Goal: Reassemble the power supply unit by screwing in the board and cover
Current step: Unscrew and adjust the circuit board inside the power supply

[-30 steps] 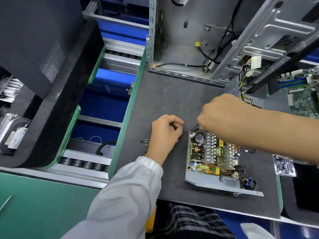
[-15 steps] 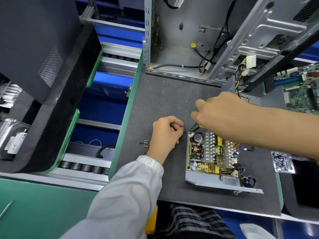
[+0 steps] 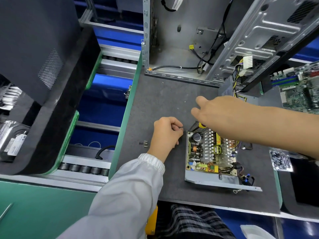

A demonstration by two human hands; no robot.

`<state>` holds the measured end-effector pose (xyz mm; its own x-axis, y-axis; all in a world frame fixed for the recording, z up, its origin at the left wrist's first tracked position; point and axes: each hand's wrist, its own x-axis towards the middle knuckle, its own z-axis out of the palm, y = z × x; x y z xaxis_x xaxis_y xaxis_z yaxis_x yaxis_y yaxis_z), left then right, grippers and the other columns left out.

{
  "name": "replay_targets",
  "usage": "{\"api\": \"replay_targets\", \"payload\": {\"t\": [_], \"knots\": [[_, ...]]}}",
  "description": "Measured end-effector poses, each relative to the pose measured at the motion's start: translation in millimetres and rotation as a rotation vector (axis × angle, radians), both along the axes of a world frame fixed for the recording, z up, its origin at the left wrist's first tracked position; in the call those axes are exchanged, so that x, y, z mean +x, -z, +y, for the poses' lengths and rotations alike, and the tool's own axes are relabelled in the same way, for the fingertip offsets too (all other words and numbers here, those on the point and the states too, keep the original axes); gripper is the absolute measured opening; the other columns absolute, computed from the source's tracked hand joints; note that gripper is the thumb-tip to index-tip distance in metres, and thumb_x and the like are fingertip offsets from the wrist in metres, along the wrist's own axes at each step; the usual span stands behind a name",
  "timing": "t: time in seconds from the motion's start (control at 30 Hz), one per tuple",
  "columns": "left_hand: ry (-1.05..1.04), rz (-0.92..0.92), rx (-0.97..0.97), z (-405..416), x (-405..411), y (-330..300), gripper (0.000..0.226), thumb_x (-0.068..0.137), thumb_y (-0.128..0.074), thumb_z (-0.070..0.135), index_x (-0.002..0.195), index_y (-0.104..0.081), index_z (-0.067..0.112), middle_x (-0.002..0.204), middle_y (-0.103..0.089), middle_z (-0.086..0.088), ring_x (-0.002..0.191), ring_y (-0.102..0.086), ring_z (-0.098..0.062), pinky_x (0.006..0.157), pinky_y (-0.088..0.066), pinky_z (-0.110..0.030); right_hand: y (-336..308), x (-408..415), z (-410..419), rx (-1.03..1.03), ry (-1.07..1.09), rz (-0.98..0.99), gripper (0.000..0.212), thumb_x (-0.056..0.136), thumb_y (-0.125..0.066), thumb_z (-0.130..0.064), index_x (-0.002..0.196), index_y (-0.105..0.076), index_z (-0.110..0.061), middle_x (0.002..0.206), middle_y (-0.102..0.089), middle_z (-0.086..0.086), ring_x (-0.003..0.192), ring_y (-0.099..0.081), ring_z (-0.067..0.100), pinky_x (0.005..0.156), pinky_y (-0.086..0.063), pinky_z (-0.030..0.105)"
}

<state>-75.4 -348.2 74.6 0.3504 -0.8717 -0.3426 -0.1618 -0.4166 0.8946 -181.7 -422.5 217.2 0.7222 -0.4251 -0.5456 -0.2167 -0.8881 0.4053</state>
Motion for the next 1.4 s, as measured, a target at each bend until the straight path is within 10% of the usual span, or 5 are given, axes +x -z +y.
{"api": "replay_targets", "payload": {"t": [0.33, 0.57, 0.73, 0.9, 1.4], "knots": [[0.143, -0.026, 0.204, -23.2, -1.1, -5.1, 0.036, 0.086, -0.06, -0.005, 0.055, -0.059, 0.013, 0.035, -0.053, 0.0, 0.027, -0.05, -0.007, 0.038, -0.042, -0.014, 0.0, 7.4, 16.4, -0.074, -0.119, 0.06, 0.031, 0.082, -0.048, 0.002, 0.062, -0.032, -0.014, 0.059, -0.031, -0.001, 0.064, -0.046, 0.022, 0.045, -0.018, 0.025], [0.17, -0.004, 0.183, -15.6, -0.6, -7.6, 0.018, 0.085, -0.066, -0.003, 0.069, -0.067, 0.005, 0.04, -0.056, -0.003, 0.027, -0.049, -0.007, 0.037, -0.042, -0.016, 5.8, -4.6, 12.9, -0.037, 0.074, 0.053, 0.01, 0.097, -0.047, -0.022, 0.091, -0.045, -0.015, 0.062, -0.031, -0.001, 0.055, -0.045, 0.019, 0.042, -0.02, 0.026], [0.261, -0.236, 0.017, -0.4, 0.7, -9.4, 0.009, 0.089, -0.062, -0.001, 0.087, -0.068, 0.006, 0.065, -0.063, -0.006, 0.036, -0.05, -0.008, 0.043, -0.047, -0.023, 3.8, -7.6, 0.8, -0.017, 0.062, -0.043, 0.023, 0.082, -0.053, -0.003, 0.091, -0.033, -0.012, 0.071, -0.024, 0.002, 0.047, -0.029, 0.016, 0.04, -0.016, 0.029], [0.352, -0.5, -0.083, 8.0, 10.3, -10.2, 0.014, 0.088, -0.066, 0.009, 0.096, -0.074, 0.016, 0.099, -0.061, -0.004, 0.079, -0.055, -0.021, 0.078, -0.05, -0.04, 4.4, -5.9, 0.6, -0.065, 0.02, -0.035, 0.035, 0.092, -0.053, -0.011, 0.062, -0.035, -0.017, 0.057, -0.031, -0.002, 0.07, -0.059, 0.025, 0.045, -0.021, 0.025], [0.519, -0.539, -0.051, 18.5, 1.4, 6.1, 0.033, 0.099, -0.053, 0.028, 0.129, -0.061, 0.039, 0.099, -0.048, 0.008, 0.075, -0.051, -0.01, 0.067, -0.045, -0.029, -26.4, -97.5, -4.7, -0.081, 0.238, -0.289, 0.068, 0.067, 0.024, -0.058, 0.079, -0.037, -0.03, 0.076, -0.053, -0.012, 0.074, -0.06, 0.013, 0.042, -0.02, 0.025]]}}
